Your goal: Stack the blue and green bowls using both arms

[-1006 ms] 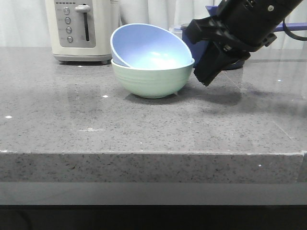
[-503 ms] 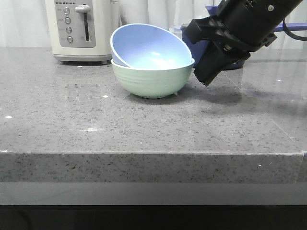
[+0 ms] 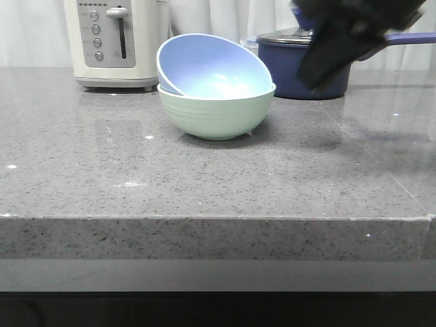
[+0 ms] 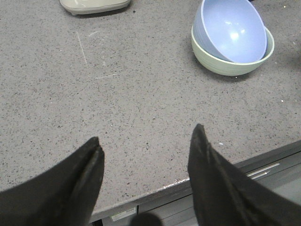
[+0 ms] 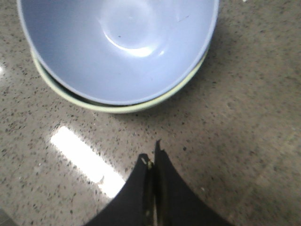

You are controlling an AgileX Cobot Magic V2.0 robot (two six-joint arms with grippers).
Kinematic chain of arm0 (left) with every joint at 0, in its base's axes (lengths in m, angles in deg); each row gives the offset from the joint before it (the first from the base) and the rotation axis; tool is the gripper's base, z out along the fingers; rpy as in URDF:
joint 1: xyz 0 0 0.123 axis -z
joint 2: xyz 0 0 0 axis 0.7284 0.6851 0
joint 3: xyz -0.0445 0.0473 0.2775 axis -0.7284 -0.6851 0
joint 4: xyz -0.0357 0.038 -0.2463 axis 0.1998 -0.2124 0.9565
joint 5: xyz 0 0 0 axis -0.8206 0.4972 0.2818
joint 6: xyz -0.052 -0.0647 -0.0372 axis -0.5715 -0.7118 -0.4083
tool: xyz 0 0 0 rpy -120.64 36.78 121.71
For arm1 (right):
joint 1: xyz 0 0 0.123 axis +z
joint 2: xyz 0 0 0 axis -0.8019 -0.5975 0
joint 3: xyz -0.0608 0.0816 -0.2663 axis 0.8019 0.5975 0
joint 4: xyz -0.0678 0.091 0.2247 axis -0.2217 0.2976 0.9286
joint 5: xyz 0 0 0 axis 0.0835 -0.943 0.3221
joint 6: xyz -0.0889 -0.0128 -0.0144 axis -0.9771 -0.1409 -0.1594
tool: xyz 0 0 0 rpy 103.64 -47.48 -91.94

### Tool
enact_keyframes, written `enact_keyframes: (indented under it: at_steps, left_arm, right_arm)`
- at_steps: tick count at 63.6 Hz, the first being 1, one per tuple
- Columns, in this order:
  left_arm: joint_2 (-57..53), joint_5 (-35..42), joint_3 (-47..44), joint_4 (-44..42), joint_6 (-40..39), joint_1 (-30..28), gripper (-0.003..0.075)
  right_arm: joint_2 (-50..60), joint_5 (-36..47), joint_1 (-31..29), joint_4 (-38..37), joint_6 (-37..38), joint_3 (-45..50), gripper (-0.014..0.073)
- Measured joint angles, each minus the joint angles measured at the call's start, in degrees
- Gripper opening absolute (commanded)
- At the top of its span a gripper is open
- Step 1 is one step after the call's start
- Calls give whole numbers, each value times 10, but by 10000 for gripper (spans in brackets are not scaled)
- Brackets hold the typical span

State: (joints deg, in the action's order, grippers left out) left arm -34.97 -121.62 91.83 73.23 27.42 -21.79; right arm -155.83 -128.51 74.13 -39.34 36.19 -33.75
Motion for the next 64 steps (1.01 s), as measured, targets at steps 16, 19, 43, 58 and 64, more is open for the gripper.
enact_keyframes:
  at_steps: [16, 19, 43, 58, 64]
  left_arm:
    - [0, 0, -1, -4, -1, 0, 400]
    - [0, 0, -1, -7, -1, 0, 400]
    - [0, 3, -1, -8, -3, 0, 400]
    - [0, 5, -1, -8, -3, 0, 376]
    - [0, 5, -1, -8, -3, 0, 255]
  right_arm:
    - [149, -84, 0, -150, 179, 3, -54]
    - [175, -95, 0, -171, 210, 9, -54]
    - [396, -119, 0, -209, 297, 116, -54]
    - [483, -119, 0, -209, 297, 182, -54]
    - [496, -120, 0, -209, 297, 195, -54]
